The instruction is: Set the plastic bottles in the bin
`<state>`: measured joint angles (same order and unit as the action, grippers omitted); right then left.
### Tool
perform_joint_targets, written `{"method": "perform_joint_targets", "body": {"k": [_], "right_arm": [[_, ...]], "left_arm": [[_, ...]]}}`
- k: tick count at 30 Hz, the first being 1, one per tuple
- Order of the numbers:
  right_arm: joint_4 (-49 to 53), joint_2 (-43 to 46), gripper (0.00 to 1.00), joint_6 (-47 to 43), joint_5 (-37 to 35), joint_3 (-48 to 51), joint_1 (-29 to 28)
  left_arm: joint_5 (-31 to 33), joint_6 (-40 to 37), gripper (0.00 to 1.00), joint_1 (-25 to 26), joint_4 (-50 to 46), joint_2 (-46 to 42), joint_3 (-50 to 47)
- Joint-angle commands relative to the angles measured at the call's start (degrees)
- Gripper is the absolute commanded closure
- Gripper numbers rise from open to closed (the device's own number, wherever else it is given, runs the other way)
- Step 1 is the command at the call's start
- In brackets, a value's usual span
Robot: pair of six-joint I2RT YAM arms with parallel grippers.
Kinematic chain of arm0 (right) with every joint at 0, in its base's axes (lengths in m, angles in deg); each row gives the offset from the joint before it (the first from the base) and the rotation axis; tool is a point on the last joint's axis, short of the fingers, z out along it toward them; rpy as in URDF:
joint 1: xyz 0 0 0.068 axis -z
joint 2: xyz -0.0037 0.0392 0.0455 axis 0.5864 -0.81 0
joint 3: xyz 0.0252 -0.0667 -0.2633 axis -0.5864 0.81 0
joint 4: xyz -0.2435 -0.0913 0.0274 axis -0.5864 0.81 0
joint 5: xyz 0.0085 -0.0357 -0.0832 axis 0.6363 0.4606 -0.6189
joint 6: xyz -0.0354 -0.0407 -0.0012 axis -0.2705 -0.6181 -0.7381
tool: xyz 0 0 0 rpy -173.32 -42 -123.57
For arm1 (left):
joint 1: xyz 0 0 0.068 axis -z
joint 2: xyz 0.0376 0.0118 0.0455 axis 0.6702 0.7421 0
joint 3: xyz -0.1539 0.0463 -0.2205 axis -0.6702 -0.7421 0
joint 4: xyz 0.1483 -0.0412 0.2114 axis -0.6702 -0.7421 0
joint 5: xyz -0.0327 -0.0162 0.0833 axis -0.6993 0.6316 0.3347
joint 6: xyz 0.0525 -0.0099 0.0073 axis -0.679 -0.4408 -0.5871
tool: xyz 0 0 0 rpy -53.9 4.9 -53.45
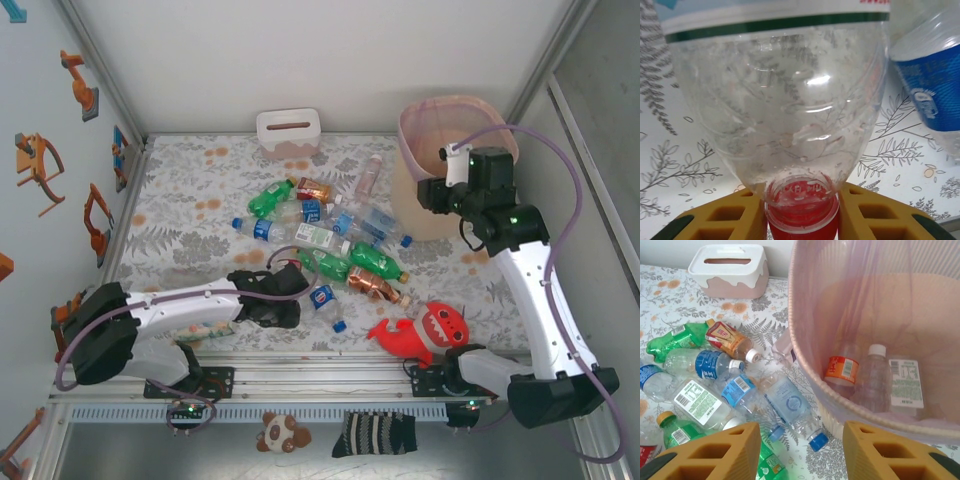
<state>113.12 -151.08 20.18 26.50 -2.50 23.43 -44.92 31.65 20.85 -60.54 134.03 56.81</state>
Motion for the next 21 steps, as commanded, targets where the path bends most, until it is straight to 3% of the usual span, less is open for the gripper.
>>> {"method": "perform_joint_targets", "body": {"k": [1, 10, 21], "right_arm": [[1.79, -0.59, 0.54, -0.54, -0.96, -2.79, -0.42], [1.99, -1.72, 0.54, 0.89, 4.22, -7.4, -0.37], [-11.46, 0.41, 0.49, 10.41, 33.56, -3.28, -0.71]], "left_arm": [[3.82, -2.3, 0.68, 0.16, -3.16, -3.13, 2.29], [8.33, -9.53, 0.7, 0.17, -2.96, -11.61, 3.76], [2.0, -34.81, 0.7, -0.34, 9.62, -21.24, 7.45]]}}
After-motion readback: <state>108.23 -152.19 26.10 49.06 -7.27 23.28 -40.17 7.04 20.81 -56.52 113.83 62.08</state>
